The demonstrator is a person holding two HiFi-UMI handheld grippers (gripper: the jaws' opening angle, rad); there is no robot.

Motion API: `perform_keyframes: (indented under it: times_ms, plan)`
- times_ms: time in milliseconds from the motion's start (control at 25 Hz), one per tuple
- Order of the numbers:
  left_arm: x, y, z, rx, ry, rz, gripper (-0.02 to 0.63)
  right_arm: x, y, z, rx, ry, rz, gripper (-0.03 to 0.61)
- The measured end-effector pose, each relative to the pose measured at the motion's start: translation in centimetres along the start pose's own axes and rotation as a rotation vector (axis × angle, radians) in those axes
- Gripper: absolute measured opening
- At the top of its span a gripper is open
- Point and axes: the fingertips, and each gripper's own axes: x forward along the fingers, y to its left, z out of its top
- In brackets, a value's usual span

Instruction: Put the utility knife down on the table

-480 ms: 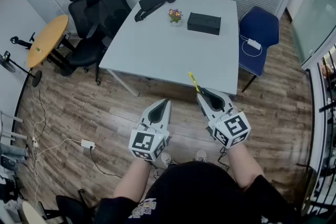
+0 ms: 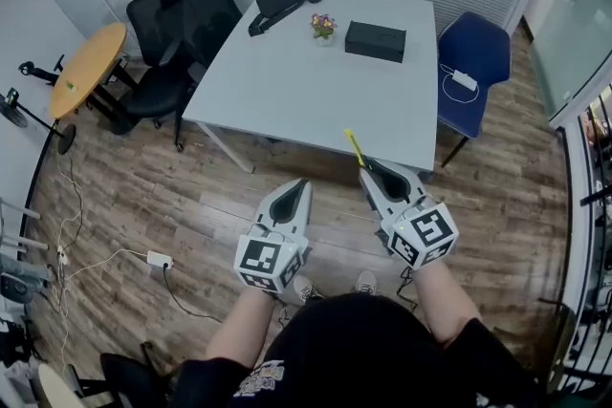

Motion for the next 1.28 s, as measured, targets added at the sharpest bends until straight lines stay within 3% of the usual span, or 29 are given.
perform_keyframes:
  times_ms: [640, 1280]
  plan:
    - [-2.7, 3.4, -0.9, -0.011, 0.004, -0.024, 0.005, 3.0, 3.0, -1.1, 0.018, 0.023, -0.023, 0.071]
    - [-6.6, 9.9, -1.1, -0.028, -0.017, -0.07, 0.005, 7.8, 8.4, -1.4, 0.004, 0.028, -0.077, 0.071]
